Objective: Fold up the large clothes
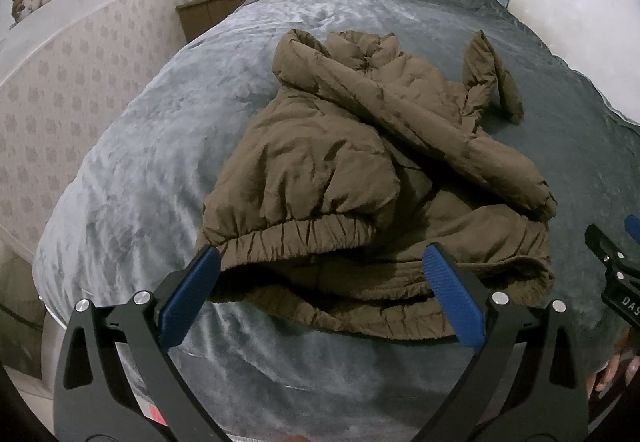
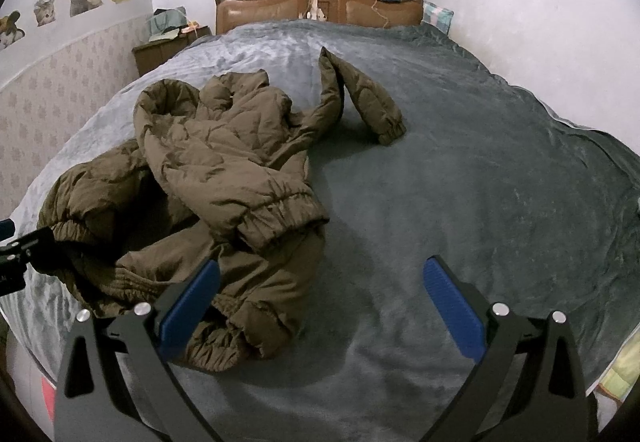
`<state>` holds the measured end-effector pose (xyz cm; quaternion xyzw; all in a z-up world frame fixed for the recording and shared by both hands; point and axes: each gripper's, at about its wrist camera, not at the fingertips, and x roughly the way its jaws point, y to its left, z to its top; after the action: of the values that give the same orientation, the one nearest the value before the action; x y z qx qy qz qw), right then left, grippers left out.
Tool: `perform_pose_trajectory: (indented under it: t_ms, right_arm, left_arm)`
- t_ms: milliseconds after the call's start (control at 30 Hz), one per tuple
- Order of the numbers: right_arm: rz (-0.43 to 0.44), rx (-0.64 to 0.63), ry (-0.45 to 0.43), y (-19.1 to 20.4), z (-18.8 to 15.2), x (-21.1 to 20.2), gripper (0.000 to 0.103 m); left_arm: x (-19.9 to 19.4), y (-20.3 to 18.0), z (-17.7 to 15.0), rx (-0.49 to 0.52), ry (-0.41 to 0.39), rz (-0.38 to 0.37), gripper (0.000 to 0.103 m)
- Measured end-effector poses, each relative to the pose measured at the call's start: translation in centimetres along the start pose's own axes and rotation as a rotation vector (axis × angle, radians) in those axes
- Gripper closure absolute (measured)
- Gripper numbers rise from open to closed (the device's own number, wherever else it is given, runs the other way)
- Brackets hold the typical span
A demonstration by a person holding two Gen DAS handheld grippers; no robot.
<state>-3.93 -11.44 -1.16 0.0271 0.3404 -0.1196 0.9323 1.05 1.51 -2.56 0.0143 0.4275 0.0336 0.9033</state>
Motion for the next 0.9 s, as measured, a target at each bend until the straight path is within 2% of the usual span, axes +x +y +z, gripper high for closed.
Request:
perform_pose_trajectory:
  t_ms: [233,467,833,900]
  right_arm:
    - [0.004,0.011,0.000,-0.1,-0.3,0.6,0.002]
    - [0.057,0.033,0.044,0.2,-1.0,2.2,0.002]
    - [0.099,0.056,0.109,1.4,-1.9,5.6,0.002]
    - [0.108,0.052,0.122,1.7,-2.1,6.1,0.002]
  left_arm:
    - [1.0,0.5,0.3,0.017,-0.021,-0.004,0.003]
    - [2.9,1.3,0.9,0.043,-0.024,0.029,0.003]
    - [7.0,2.5,0.8,0.056,0.022,0.007,0.003]
    - [7.6,2.6,0.8,0.076,0.020,0.014,0.008]
